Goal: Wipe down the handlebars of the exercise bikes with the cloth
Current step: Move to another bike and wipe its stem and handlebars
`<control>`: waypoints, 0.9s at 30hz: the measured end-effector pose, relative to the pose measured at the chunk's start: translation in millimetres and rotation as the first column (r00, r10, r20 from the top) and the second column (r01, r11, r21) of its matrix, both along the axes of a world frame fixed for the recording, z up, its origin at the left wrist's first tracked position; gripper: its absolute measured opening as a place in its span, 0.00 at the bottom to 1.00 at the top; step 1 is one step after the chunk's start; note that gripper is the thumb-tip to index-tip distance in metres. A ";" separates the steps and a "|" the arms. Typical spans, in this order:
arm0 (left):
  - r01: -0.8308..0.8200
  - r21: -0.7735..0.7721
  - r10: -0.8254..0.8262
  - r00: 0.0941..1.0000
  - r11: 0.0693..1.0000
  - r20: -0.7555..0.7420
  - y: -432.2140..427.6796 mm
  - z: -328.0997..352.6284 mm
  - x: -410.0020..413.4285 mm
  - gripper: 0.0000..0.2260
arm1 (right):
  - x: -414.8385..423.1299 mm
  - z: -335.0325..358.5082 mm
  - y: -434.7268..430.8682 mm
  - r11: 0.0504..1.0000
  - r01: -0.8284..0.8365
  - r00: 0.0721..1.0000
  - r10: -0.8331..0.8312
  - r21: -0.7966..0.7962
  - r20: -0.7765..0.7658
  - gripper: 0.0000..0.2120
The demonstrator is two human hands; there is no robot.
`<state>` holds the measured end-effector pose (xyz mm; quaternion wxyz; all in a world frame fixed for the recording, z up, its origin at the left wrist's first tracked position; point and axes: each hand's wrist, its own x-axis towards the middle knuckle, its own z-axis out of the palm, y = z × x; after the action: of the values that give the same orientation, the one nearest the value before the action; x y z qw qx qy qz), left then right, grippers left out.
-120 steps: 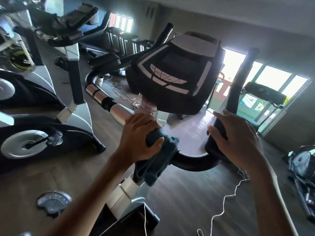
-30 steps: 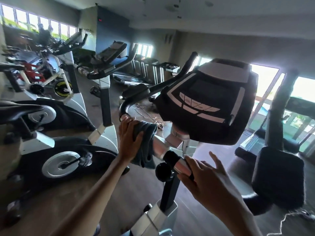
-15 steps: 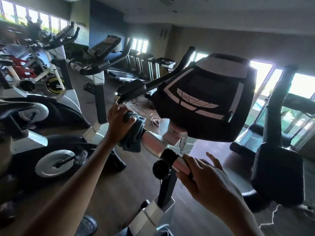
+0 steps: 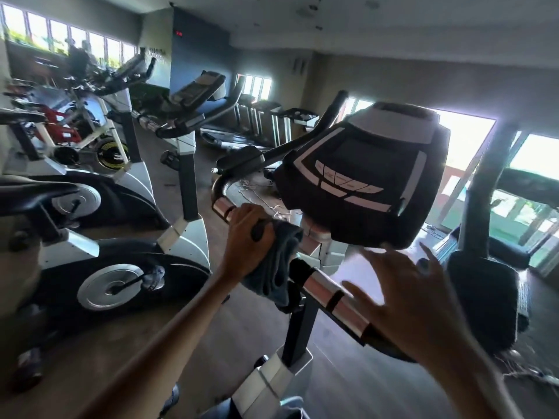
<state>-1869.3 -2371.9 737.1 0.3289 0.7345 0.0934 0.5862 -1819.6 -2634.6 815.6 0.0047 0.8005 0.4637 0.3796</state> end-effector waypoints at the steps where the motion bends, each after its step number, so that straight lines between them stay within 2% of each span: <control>1: 0.037 0.052 -0.035 0.999 0.998 -0.036 -16.4 -2.7 -0.3 0.07 | 5.4 11.6 -12.4 0.998 0.054 0.998 -0.055 0.025 0.033 0.31; 2: 0.063 0.099 -0.054 0.995 0.993 -0.084 -33.6 -5.8 -0.9 0.05 | 10.4 24.5 -25.4 0.991 0.132 0.991 -0.132 0.026 0.022 0.32; 4: 0.034 0.174 -0.014 0.993 0.984 -0.115 -65.2 -13.8 0.9 0.06 | 29.7 43.6 -47.1 0.956 0.292 0.956 -0.292 0.005 -0.018 0.34; 7: -0.077 0.137 0.080 0.997 0.988 -0.015 -108.1 -24.0 0.3 0.09 | 55.5 50.5 -66.5 0.879 0.453 0.872 -0.472 -0.147 -0.130 0.37; 10: -0.074 0.184 0.057 0.994 0.980 0.097 -144.7 -30.2 -0.3 0.09 | 68.6 45.1 -70.8 0.930 0.361 0.856 -0.358 -0.065 -0.373 0.38; 13: -0.038 0.271 0.023 0.998 0.962 0.061 -154.4 -27.4 -0.9 0.11 | 76.1 34.8 -68.7 0.954 0.298 0.910 -0.269 0.047 -0.316 0.37; 15: -0.054 0.276 0.053 0.999 0.960 0.014 -136.8 -23.3 1.0 0.10 | 70.9 32.0 -68.4 0.958 0.275 0.918 -0.237 0.083 -0.318 0.34; 18: -0.110 0.126 0.113 0.994 0.986 -0.017 -118.0 -16.9 1.8 0.08 | 61.3 31.4 -68.5 0.949 0.289 0.910 -0.231 0.128 -0.345 0.30; 20: -0.107 0.063 0.106 0.994 0.992 0.019 -136.4 -15.2 1.4 0.07 | 58.4 30.9 -67.5 0.937 0.321 0.891 -0.249 0.140 -0.380 0.29; 24: -0.048 0.259 0.041 0.999 0.965 0.032 -190.3 -19.8 2.5 0.09 | 55.0 29.1 -69.0 0.928 0.331 0.881 -0.240 0.170 -0.408 0.30; 27: -0.097 0.283 0.089 0.995 0.954 0.039 -171.7 -15.2 4.2 0.09 | 48.9 32.3 -69.5 0.939 0.298 0.878 -0.199 0.171 -0.436 0.30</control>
<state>-1865.1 -2543.6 721.9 0.1933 0.7611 0.0384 0.6179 -1770.7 -2704.0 847.9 -0.1381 0.9104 0.2991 0.2502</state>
